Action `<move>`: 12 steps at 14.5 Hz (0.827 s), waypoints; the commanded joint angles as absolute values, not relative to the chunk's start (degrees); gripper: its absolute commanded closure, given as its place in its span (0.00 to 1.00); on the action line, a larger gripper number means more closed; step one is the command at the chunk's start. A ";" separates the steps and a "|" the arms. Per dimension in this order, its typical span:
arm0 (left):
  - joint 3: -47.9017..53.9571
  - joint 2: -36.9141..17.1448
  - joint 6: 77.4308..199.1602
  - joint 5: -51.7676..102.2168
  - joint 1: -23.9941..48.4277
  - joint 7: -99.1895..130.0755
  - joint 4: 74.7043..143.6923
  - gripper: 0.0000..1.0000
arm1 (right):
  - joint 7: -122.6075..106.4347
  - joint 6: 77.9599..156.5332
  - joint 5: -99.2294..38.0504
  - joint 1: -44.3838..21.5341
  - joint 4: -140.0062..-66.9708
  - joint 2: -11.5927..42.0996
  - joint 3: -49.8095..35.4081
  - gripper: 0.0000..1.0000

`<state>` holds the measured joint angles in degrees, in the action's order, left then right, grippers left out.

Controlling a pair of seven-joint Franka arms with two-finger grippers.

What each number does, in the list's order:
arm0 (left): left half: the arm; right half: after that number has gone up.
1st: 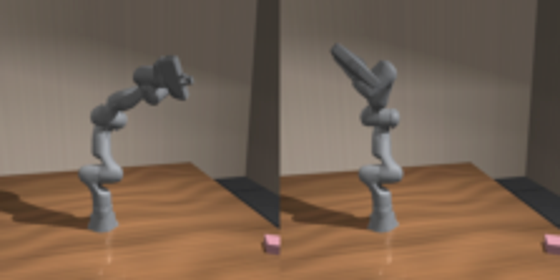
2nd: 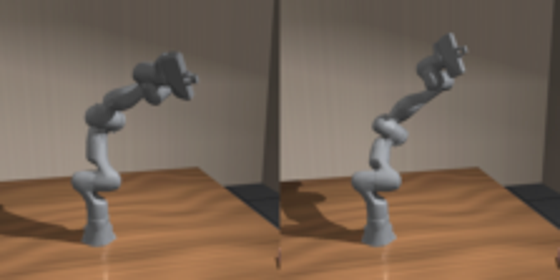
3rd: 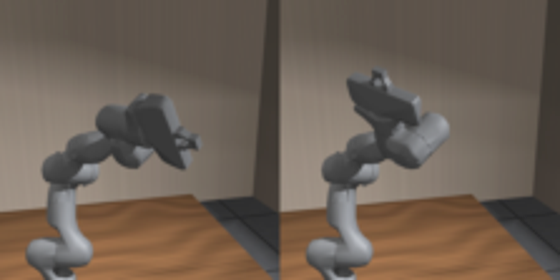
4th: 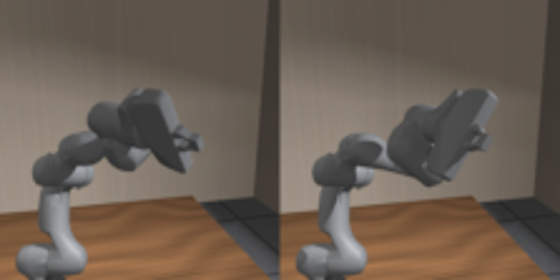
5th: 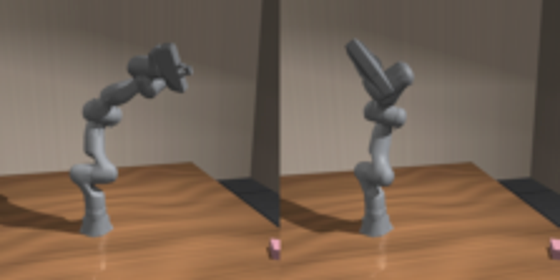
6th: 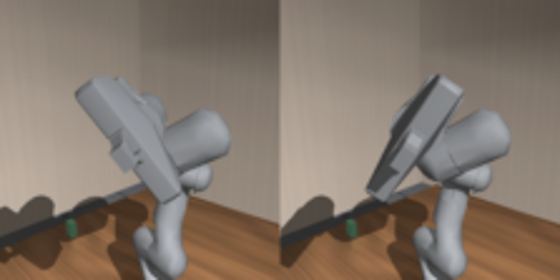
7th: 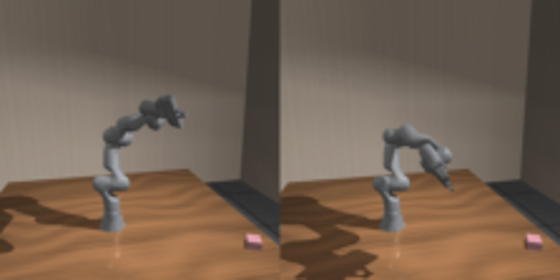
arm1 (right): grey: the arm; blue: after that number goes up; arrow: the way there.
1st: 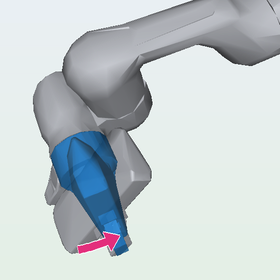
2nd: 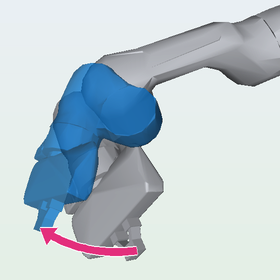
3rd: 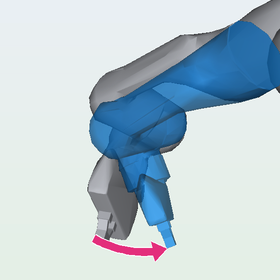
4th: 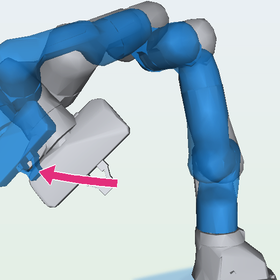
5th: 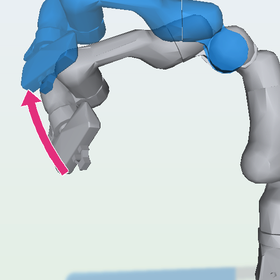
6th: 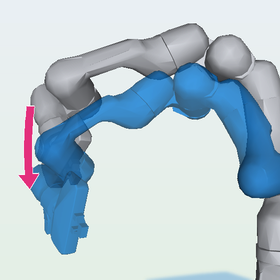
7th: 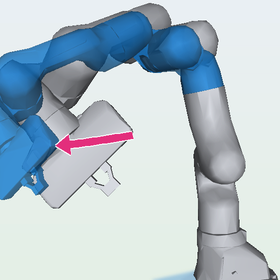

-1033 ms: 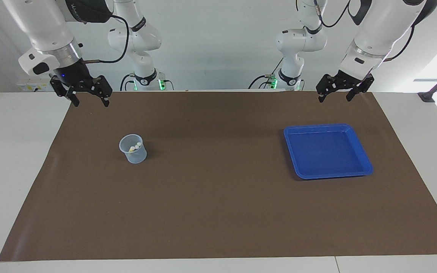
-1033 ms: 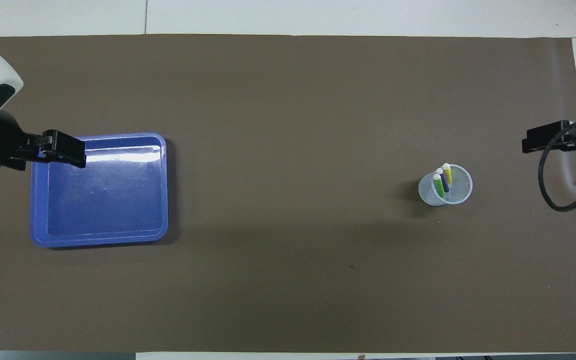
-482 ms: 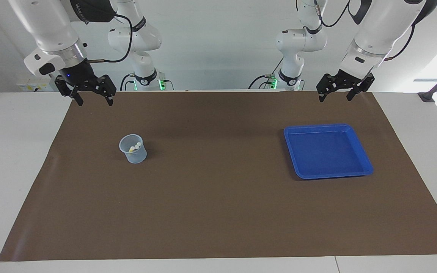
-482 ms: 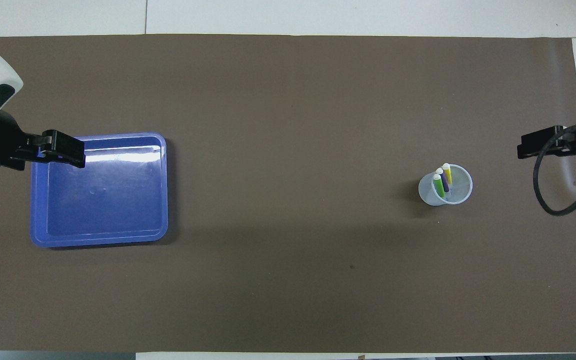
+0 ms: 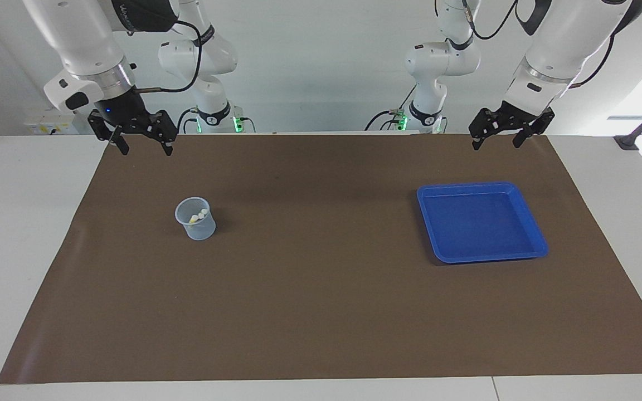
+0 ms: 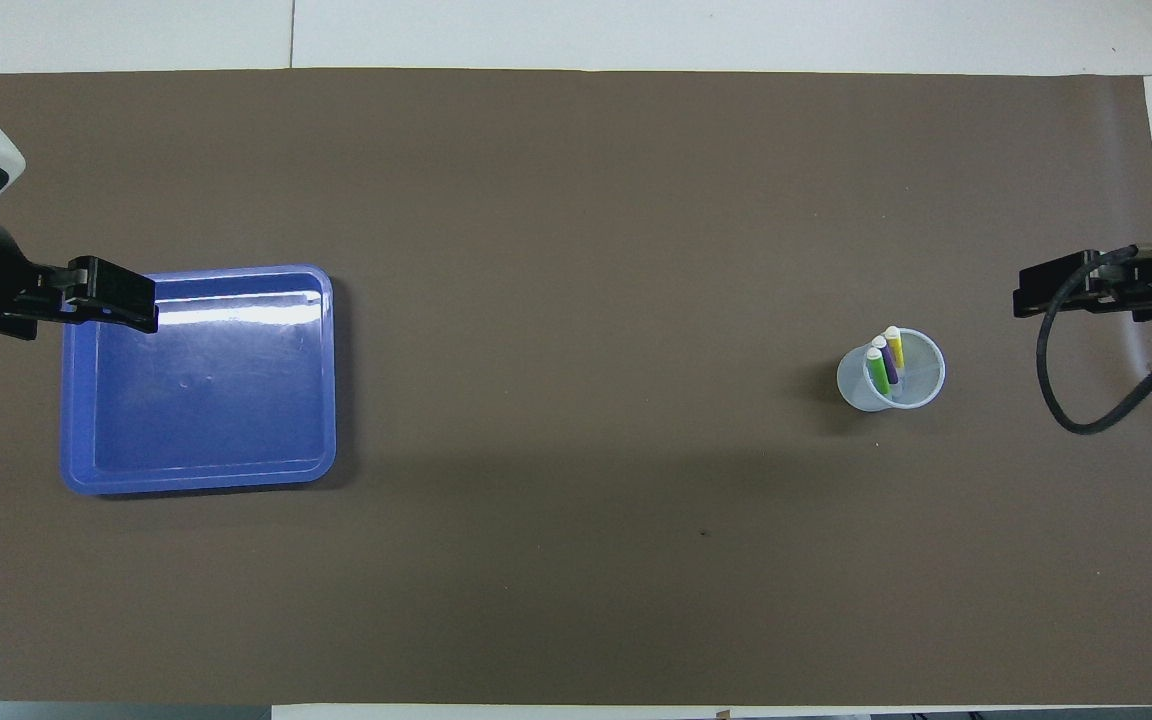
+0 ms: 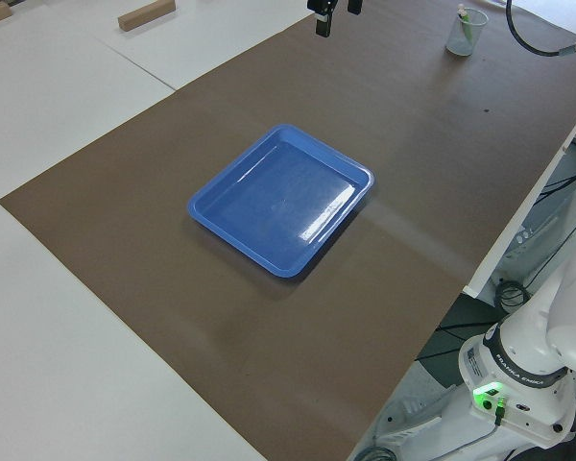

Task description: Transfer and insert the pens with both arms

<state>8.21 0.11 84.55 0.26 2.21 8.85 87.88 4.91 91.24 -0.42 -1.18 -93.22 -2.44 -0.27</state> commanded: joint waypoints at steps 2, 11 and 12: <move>7.73 0.88 84.64 -0.18 2.37 8.44 88.33 0.00 | 5.10 91.32 -1.58 -0.79 -93.25 -2.72 -0.44 0.00; 7.73 0.88 84.64 -0.18 2.37 8.44 88.33 0.00 | 5.27 91.32 -1.58 -0.79 -93.78 -2.90 -0.44 0.00; 7.73 0.88 84.64 -0.18 2.37 8.44 88.33 0.00 | 5.27 91.41 -1.58 -0.88 -93.87 -2.90 -0.44 0.00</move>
<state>8.21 0.11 84.55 0.26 2.21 8.85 87.88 4.91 91.24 -0.43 -1.18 -93.25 -2.44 -0.26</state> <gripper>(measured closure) 0.000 0.000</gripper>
